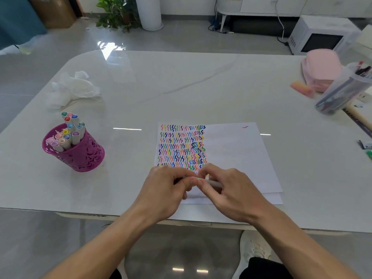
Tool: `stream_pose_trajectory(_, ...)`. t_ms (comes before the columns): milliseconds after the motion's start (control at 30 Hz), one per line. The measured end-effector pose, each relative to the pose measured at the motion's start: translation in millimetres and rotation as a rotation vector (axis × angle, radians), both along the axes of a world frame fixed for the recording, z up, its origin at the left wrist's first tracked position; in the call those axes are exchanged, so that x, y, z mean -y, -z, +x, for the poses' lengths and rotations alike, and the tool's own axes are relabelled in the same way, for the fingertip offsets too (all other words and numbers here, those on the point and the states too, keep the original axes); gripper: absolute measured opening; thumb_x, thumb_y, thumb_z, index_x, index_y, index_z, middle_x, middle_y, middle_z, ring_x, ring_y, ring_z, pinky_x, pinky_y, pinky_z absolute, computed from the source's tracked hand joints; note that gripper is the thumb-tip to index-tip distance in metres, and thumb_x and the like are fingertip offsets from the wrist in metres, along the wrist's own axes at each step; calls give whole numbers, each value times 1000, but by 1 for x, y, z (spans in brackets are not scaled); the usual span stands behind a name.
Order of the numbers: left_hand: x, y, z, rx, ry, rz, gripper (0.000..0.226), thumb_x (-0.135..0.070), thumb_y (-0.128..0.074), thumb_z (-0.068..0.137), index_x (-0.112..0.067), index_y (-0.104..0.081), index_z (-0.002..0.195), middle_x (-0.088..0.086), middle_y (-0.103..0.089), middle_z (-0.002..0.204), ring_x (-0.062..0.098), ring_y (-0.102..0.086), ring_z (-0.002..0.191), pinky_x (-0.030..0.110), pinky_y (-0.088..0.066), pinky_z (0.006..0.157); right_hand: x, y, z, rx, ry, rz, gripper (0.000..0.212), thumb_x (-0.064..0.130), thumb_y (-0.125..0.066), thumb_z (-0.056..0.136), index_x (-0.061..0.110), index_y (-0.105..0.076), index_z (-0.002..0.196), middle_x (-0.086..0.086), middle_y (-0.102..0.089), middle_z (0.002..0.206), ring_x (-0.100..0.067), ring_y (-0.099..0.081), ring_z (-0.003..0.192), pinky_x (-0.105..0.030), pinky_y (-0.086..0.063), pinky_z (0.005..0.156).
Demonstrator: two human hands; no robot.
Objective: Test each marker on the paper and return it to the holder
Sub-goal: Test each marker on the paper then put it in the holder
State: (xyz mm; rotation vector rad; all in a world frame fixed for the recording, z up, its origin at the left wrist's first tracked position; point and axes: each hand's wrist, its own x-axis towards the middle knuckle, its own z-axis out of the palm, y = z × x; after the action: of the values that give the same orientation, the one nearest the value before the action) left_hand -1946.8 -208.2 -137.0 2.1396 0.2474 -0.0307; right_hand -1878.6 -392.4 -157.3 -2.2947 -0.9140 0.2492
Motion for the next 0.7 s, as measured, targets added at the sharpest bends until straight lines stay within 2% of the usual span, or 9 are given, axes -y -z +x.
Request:
stream_pose_trajectory(300,1,0,0,31,-7,0,12,-22,-70,93,-25,-81,89,-9,-68,63,6,-64,54,21,-55,58,1,-8,-1,-37,7,-20,25,55,-50,101,32,-62,100,5,-44,48,-15,-49,54,-23,-34,53)
stream_pose_trajectory(433,1,0,-2,73,12,27,12,-23,-70,92,-26,-81,89,-9,-68,64,8,-65,55,21,-55,56,3,-11,1,-50,12,-14,29,56,-51,101,35,-71,104,5,-52,52,-13,-51,55,-22,-35,54)
stream_pose_trajectory(500,1,-2,-2,86,22,55,12,-23,-70,92,-26,-81,88,-12,-68,67,7,-65,56,20,-54,56,3,-12,2,-73,6,-21,36,60,-48,100,34,-73,102,3,-58,57,-14,-53,58,-25,-40,57)
stream_pose_trajectory(600,-4,-6,0,130,14,94,10,-19,-73,90,-25,-81,89,-21,-69,70,5,-65,57,15,-50,57,4,-8,4,-127,28,-23,54,72,-41,96,27,-70,90,-2,-66,67,-19,-57,63,-39,-51,63)
stream_pose_trajectory(667,-8,-9,1,97,-25,59,9,-20,-73,90,-25,-81,89,-19,-69,67,5,-65,56,18,-53,58,5,-7,6,-143,73,10,60,75,-42,95,21,-68,84,2,-64,63,-17,-55,59,-40,-50,61)
stream_pose_trajectory(700,-10,-9,2,75,-48,53,8,-23,-72,90,-26,-80,90,-16,-69,65,5,-65,56,20,-55,59,6,-7,7,-140,91,19,56,72,-44,95,22,-68,86,7,-63,61,-15,-54,57,-38,-48,59)
